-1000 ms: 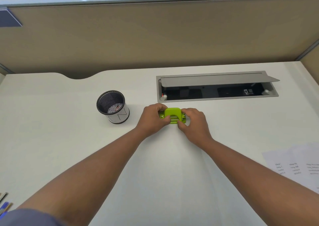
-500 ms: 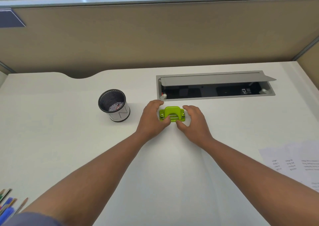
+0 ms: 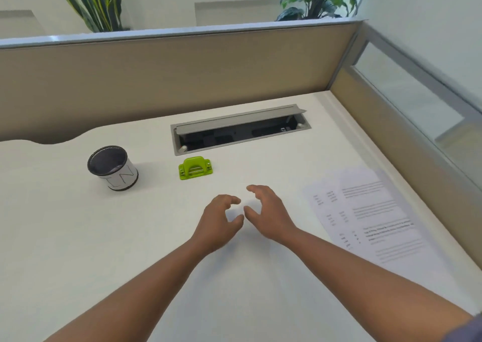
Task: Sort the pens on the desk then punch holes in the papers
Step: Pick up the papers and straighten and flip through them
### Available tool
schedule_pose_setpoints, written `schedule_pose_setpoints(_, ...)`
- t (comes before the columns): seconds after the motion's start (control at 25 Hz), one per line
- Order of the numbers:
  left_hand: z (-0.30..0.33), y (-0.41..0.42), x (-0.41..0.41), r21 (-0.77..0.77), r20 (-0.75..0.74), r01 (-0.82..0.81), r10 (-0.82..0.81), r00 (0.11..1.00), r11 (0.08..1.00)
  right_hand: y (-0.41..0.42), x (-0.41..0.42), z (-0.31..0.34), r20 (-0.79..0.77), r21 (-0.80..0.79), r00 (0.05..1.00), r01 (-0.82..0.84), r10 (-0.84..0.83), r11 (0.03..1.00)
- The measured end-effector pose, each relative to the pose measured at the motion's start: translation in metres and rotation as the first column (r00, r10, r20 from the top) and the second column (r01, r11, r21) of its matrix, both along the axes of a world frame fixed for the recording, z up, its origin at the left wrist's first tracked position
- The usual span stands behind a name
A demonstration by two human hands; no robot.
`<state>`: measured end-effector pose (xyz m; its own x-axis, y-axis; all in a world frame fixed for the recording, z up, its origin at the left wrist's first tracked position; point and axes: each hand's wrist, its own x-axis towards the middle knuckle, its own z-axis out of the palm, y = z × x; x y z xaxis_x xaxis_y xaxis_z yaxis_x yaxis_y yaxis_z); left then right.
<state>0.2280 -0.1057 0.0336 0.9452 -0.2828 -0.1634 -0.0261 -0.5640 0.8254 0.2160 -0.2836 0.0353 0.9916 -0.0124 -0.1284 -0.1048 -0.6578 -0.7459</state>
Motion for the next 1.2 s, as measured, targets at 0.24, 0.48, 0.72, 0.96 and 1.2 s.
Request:
schedule_pose_setpoints(0.24,0.007,-0.093,-0.05,-0.21,-0.42,0.015,-0.104,0.902,0.978,-0.105,-0.072,0.002,-0.051,-0.091,0.967,0.245,-0.25,0.965)
schedule_pose_setpoints(0.48,-0.003,-0.184,-0.088,0.036,-0.203,0.428,-0.413,0.888,0.903,-0.251,-0.122,-0.008,-0.188,-0.27,0.737,0.596,-0.649,0.756)
schedule_pose_setpoints(0.72,-0.031,-0.235,-0.102,0.585,0.051,0.535,-0.685,0.726,0.61,-0.332,-0.135,-0.006,-0.269,-0.467,0.669,0.538,-0.692,0.702)
schedule_pose_setpoints(0.96,-0.05,-0.243,-0.112,0.639,0.01,0.529,-0.693,0.721,0.559,-0.346,-0.134,-0.007,-0.331,-0.482,0.69,0.463,-0.644,0.744)
schedule_pose_setpoints(1.2,-0.04,-0.243,-0.107,0.466,0.047,0.504,-0.59,0.806,0.727,-0.341,-0.129,-0.006,-0.358,-0.354,0.715,0.491,-0.6,0.796)
